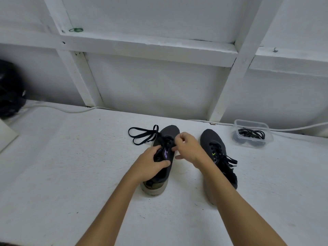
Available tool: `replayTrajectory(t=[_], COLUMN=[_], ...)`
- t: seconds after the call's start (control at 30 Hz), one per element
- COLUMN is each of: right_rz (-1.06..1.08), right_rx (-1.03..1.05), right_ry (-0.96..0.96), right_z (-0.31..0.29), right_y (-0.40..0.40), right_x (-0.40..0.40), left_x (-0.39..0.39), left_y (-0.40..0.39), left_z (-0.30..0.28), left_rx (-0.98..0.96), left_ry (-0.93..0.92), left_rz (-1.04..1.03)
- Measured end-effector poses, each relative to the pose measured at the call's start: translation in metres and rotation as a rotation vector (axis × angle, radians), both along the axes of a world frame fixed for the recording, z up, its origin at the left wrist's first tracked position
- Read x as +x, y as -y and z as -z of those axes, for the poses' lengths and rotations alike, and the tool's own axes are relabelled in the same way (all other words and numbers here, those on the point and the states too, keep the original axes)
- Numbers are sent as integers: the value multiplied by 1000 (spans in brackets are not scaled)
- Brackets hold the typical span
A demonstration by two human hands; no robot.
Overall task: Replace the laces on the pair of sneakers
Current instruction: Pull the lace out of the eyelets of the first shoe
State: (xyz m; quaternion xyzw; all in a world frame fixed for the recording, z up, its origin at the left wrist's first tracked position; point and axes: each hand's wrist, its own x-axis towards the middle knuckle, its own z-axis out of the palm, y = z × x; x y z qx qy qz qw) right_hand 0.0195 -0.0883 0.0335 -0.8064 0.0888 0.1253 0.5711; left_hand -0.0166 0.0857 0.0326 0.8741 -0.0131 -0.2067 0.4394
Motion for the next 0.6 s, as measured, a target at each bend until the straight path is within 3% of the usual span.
replayTrajectory(t=[0.07, 0.2, 0.4, 0.5, 0.6], right_rz=[28, -126, -130, -32, 67], right_rx=[23, -52, -211, -235, -113], right_ry=[-7, -62, 104, 160, 143], right_z=[-6, 4, 15, 11, 12], right_y=[7, 9, -1, -4, -12], right_x=[3, -5, -1, 4, -4], left_x=[0, 0, 1, 1, 1], left_y=[0, 1, 0, 1, 1], left_z=[0, -1, 0, 0, -1], left_rx=[4, -2, 2, 8, 9], left_ry=[3, 30, 17, 13, 14], left_rz=[0, 18, 12, 2, 3])
